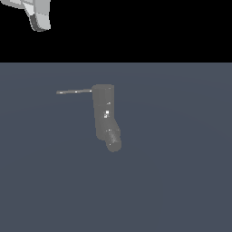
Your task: Turn on the faucet by rotating a designated handle.
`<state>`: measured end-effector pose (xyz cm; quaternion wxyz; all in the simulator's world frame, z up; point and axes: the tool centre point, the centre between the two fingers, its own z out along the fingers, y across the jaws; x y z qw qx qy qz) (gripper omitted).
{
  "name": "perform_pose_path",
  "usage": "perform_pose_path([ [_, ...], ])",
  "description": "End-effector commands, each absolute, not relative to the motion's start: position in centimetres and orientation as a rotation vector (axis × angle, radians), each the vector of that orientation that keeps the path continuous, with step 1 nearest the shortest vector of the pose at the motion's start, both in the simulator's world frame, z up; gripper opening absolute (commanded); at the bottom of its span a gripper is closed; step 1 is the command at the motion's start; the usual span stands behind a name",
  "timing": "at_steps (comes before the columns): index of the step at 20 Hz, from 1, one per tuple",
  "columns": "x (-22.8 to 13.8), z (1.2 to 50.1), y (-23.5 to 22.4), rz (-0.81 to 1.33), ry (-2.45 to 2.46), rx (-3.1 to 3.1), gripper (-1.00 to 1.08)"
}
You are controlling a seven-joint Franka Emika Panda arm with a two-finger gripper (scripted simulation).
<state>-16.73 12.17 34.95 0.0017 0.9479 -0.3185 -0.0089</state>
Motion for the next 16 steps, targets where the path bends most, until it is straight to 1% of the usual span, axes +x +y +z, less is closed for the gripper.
perform_pose_path([
  [1, -15.7, 33.9, 13.1, -0.027, -1.073, 2.952, -1.00],
  [16, -8.9, 28.0, 16.7, -0.019, -1.456, 2.790, -1.00],
])
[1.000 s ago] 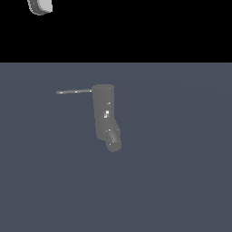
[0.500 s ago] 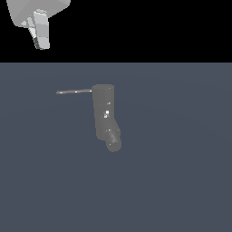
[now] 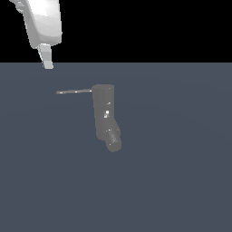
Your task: Turn on the faucet by rotating a designated handle.
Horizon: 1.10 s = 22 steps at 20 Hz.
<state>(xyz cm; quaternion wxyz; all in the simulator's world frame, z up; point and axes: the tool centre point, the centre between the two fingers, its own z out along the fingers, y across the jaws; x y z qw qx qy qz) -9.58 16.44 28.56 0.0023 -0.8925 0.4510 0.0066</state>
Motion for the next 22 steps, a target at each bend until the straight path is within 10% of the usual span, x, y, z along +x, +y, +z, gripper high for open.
perform_pose_path([
  [1, -8.4, 27.6, 16.9, 0.019, 1.474, -2.768, -1.00],
  [22, 0.6, 20.9, 18.0, 0.001, 1.887, -2.512, -1.00],
])
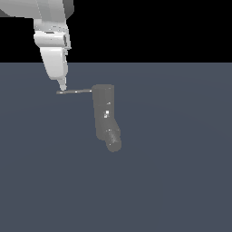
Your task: Turn on the faucet by rotating a designated handle.
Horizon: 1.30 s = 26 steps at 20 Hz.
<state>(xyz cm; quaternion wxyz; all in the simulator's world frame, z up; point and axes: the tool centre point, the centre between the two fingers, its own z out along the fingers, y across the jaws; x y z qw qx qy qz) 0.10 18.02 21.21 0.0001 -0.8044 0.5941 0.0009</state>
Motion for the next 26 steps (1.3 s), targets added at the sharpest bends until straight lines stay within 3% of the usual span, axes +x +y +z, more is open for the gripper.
perform_pose_path([
  [1, 0.8, 20.7, 18.0, 0.000, 1.898, -2.504, -1.00],
  [12, 1.7, 20.2, 17.9, -0.001, 1.932, -2.478, -1.00],
  [26, -2.2, 20.2, 16.8, -0.001, 1.934, -2.477, -1.00],
])
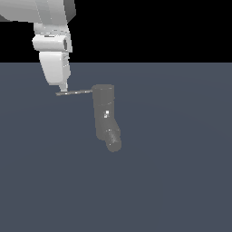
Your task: Turn on the faucet by rotating a designated handle.
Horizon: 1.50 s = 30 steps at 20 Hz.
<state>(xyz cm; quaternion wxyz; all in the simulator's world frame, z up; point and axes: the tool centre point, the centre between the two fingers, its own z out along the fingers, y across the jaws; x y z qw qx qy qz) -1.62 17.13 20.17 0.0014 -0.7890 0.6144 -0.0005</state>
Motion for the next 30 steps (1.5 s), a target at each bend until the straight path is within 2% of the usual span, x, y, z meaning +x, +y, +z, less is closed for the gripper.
perform_pose_path([
  [1, -2.4, 20.2, 16.7, -0.001, 1.934, -2.477, -1.00],
  [21, -8.0, 20.2, 15.2, 0.000, 1.936, -2.475, -1.00],
  [30, -8.8, 20.2, 13.2, -0.001, 1.937, -2.470, -1.00],
])
